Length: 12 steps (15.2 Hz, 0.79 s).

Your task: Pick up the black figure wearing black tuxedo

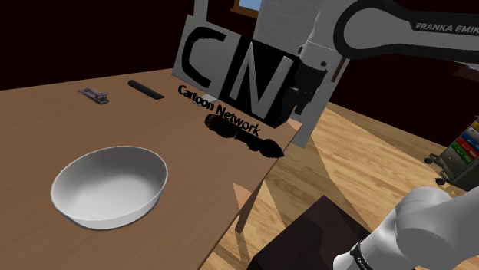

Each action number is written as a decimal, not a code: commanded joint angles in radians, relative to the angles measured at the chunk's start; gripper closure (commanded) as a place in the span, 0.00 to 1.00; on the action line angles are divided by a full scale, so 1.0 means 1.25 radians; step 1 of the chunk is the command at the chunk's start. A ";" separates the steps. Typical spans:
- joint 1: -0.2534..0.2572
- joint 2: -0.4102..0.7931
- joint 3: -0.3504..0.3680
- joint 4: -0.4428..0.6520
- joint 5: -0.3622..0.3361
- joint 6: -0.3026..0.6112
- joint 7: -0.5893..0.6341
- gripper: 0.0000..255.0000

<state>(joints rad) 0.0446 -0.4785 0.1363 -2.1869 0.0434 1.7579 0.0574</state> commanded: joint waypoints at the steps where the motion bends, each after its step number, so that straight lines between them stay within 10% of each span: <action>1: 0.005 0.049 0.015 0.019 0.011 0.027 0.023 0.00; 12: 0.028 0.316 0.078 0.184 0.028 0.115 0.132 0.00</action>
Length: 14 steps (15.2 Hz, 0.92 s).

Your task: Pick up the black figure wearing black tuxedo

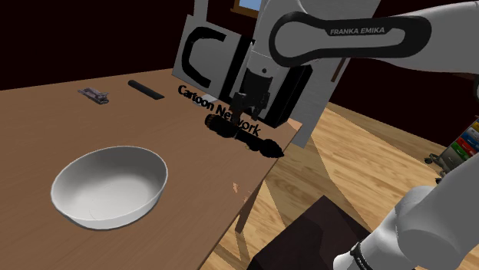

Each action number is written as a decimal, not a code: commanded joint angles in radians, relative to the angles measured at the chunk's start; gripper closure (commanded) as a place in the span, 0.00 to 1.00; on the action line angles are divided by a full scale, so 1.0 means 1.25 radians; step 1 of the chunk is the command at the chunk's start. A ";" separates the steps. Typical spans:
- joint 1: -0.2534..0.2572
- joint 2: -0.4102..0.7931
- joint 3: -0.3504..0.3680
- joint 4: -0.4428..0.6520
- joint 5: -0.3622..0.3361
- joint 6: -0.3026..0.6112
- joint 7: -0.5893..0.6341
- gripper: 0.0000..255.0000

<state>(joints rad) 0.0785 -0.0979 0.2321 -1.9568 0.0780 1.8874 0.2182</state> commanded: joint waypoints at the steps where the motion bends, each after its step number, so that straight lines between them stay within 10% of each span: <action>1: 0.001 0.013 0.002 -0.010 0.000 0.022 0.003 0.00; 8: 0.002 0.023 0.004 -0.058 -0.001 0.081 0.002 0.00; 9: 0.003 0.023 0.004 -0.057 -0.001 0.080 0.002 1.00; 14: 0.003 0.024 0.004 -0.056 -0.001 0.079 0.003 1.00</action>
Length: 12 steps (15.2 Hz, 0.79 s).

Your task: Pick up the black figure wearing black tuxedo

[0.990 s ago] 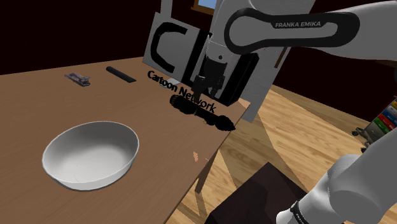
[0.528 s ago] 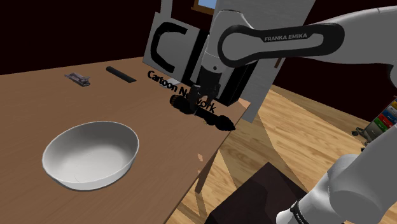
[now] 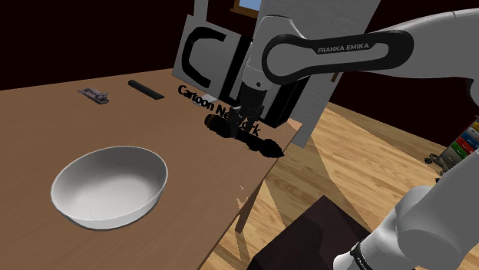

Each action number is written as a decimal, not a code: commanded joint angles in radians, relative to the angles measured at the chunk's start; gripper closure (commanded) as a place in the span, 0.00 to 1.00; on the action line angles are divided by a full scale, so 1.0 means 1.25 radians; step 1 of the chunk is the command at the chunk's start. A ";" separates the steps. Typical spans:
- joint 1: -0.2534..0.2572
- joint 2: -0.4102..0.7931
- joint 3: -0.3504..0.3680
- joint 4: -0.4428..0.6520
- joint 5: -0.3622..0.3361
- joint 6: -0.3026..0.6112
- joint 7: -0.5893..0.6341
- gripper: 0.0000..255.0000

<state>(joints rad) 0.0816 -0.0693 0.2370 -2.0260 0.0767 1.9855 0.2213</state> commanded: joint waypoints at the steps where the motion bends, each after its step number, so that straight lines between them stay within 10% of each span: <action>1: 0.000 0.001 0.000 0.000 0.000 0.001 0.000 1.00; 12: -0.002 -0.013 -0.002 0.069 0.001 -0.082 0.001 1.00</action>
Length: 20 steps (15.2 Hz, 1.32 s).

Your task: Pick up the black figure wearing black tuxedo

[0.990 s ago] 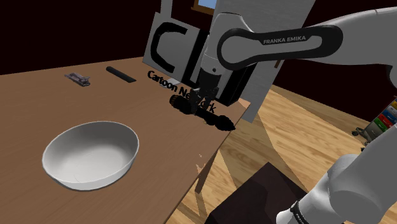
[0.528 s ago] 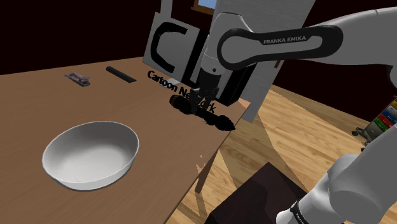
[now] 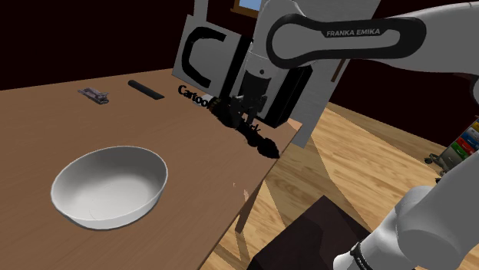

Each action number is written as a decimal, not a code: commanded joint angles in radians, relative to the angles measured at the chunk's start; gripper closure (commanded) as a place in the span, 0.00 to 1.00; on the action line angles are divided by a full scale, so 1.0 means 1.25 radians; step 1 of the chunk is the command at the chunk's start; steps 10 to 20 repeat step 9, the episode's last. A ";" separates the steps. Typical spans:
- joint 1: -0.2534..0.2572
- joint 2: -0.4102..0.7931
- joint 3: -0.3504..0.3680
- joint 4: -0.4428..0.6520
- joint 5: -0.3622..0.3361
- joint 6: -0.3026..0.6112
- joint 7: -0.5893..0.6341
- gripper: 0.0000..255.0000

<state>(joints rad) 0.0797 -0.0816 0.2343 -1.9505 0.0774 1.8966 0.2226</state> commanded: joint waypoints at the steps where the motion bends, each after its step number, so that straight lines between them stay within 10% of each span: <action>1: 0.000 -0.004 0.000 0.018 0.000 -0.022 0.001 1.00; 20: -0.001 -0.006 -0.002 0.082 -0.001 -0.088 0.004 1.00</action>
